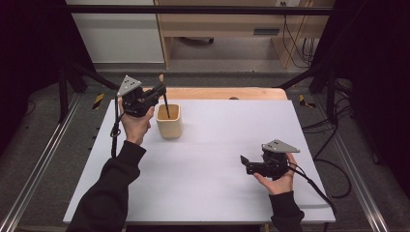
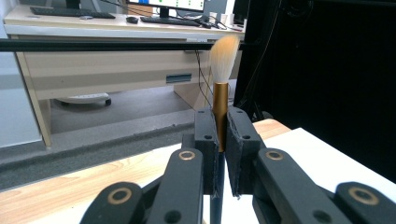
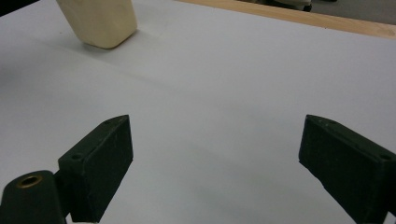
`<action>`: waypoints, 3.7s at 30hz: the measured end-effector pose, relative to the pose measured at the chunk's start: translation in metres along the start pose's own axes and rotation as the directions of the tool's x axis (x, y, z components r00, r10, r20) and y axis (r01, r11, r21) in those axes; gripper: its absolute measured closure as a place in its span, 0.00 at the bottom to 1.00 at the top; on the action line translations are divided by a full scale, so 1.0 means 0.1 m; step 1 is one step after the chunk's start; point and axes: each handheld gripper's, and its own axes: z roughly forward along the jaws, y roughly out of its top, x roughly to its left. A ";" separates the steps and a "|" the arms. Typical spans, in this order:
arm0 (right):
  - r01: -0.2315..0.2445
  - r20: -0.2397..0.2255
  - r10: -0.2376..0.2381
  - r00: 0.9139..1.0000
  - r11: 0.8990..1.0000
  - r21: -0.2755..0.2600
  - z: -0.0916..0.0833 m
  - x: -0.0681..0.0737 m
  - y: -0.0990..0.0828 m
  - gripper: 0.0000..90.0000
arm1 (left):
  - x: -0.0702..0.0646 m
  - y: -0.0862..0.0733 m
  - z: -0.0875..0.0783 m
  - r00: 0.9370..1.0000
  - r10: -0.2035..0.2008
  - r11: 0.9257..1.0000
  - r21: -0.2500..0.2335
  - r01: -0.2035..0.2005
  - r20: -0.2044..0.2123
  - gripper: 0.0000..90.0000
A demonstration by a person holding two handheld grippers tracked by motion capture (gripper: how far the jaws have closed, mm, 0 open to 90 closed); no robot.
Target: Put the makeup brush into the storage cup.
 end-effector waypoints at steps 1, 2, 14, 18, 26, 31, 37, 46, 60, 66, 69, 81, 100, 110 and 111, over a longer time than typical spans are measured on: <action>0.004 0.002 -0.004 1.000 1.000 0.002 0.00 0.00 0.00 0.11 | 0.02 -0.01 0.02 1.000 -0.001 1.000 0.002 0.001 -0.005 0.92; 0.004 0.002 -0.004 1.000 1.000 0.002 0.00 0.00 0.00 0.11 | 0.03 -0.02 0.03 1.000 -0.001 1.000 0.003 0.001 -0.007 0.92; 0.010 0.004 -0.010 1.000 1.000 0.002 0.00 -0.01 0.00 0.11 | 0.13 -0.10 0.16 1.000 0.003 1.000 0.021 -0.003 -0.028 0.92; 0.010 0.004 -0.010 1.000 1.000 0.002 0.00 -0.01 0.00 0.11 | 0.15 -0.13 0.19 0.999 0.011 0.999 0.030 -0.009 -0.035 0.92; 0.006 0.006 -0.006 1.000 1.000 0.001 0.00 -0.01 0.00 0.11 | 0.15 -0.20 0.23 0.999 0.027 0.998 0.050 -0.025 -0.041 0.92; 0.006 0.002 -0.006 1.000 1.000 0.004 0.00 -0.01 0.00 0.11 | 0.18 -0.26 0.24 0.999 0.025 0.998 0.063 -0.022 -0.046 0.92; 0.004 0.003 -0.004 1.000 1.000 0.004 0.00 0.00 0.00 0.11 | 0.21 -0.32 0.24 0.999 0.020 0.997 0.073 -0.016 -0.049 0.92; 0.003 0.002 -0.003 1.000 1.000 0.004 0.00 0.00 0.00 0.11 | 0.21 -0.45 0.25 0.998 0.032 0.995 0.097 -0.027 -0.053 0.92; 0.001 -0.001 -0.001 1.000 1.000 0.005 0.01 0.00 -0.01 0.11 | 0.24 -0.65 0.22 0.998 0.022 0.991 0.132 -0.014 -0.060 0.92; -0.002 0.000 0.002 1.000 1.000 0.006 0.01 0.01 -0.01 0.11 | 0.25 -0.70 0.22 0.998 0.017 0.989 0.147 -0.007 -0.067 0.92; 0.003 0.001 -0.003 1.000 1.000 0.002 0.01 0.00 0.00 0.11 | 0.26 -0.74 0.23 0.997 0.015 0.987 0.159 -0.003 -0.075 0.92; -0.001 0.002 0.001 1.000 1.000 0.001 0.00 0.00 0.00 0.11 | 0.28 -0.80 0.21 0.997 0.005 0.983 0.183 0.009 -0.076 0.88; -0.005 0.008 0.005 1.000 1.000 -0.017 -0.06 -0.02 0.02 0.10 | 0.10 -0.78 -0.25 1.000 -0.012 0.985 0.173 0.012 0.000 0.59; -0.006 0.002 0.006 1.000 1.000 -0.029 -0.08 -0.03 0.03 0.09 | -0.05 -0.77 -0.51 0.999 -0.015 0.988 0.152 0.009 0.040 0.46; -0.006 0.003 0.006 1.000 0.999 -0.032 -0.09 -0.02 0.03 0.09 | -0.08 -0.79 -0.55 0.999 -0.012 0.987 0.159 0.004 0.049 0.45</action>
